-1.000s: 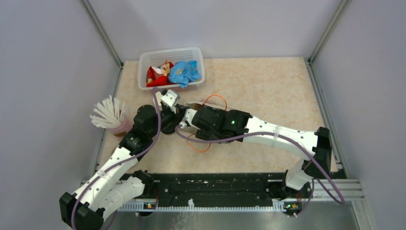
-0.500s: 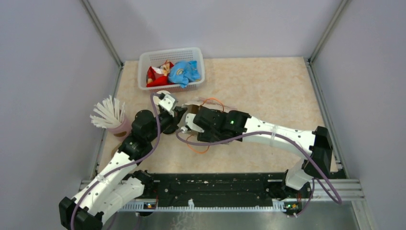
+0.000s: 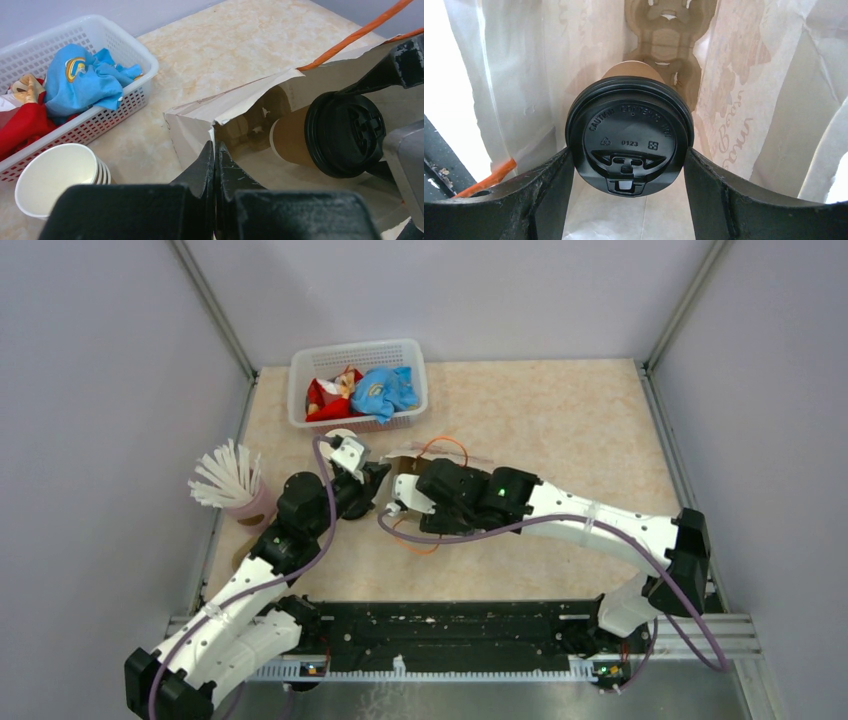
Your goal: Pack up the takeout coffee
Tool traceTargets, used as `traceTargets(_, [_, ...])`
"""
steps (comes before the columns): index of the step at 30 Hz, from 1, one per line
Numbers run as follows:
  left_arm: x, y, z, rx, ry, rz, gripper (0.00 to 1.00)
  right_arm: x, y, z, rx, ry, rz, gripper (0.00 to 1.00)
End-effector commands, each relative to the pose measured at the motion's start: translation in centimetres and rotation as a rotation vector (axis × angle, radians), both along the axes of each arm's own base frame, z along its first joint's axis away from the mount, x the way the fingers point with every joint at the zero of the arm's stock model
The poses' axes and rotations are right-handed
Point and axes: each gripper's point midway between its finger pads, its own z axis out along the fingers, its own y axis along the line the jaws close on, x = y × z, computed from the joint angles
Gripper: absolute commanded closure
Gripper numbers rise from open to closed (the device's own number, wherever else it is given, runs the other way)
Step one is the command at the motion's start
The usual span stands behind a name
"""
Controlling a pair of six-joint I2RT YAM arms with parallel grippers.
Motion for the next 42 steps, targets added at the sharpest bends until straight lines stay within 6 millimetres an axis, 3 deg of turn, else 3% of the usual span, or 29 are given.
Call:
traceTargets(1, [-0.1,-0.5,2.4,-0.075,-0.058,-0.013,1.00,0.9,0.0,1.1,0.018,-0.045,0.013,0.36])
traceTargets(9, [-0.5,-1.4,1.6,-0.088,0.006,-0.047,1.00,1.6,1.1,-0.3,0.027,-0.100,0.107,0.36])
traceTargets(21, [-2.0,-1.4,-0.2,-0.039,0.045,-0.085,1.00,4.5,-1.3,-0.4,0.019,-0.179,0.032,0.37])
traceTargets(31, [-1.7,-0.9,-0.6,-0.032,0.053,-0.041,1.00,4.4,-0.8,-2.4,0.004,-0.082,0.074,0.36])
traceTargets(38, [-0.8,-0.7,0.2,-0.050,0.024,0.003,1.00,4.0,0.6,-2.6,-0.011,-0.067,0.097,0.36])
traceTargets(42, [-1.1,-0.8,-0.1,-0.042,0.036,-0.010,1.00,5.2,0.7,-1.7,0.010,-0.133,0.042,0.36])
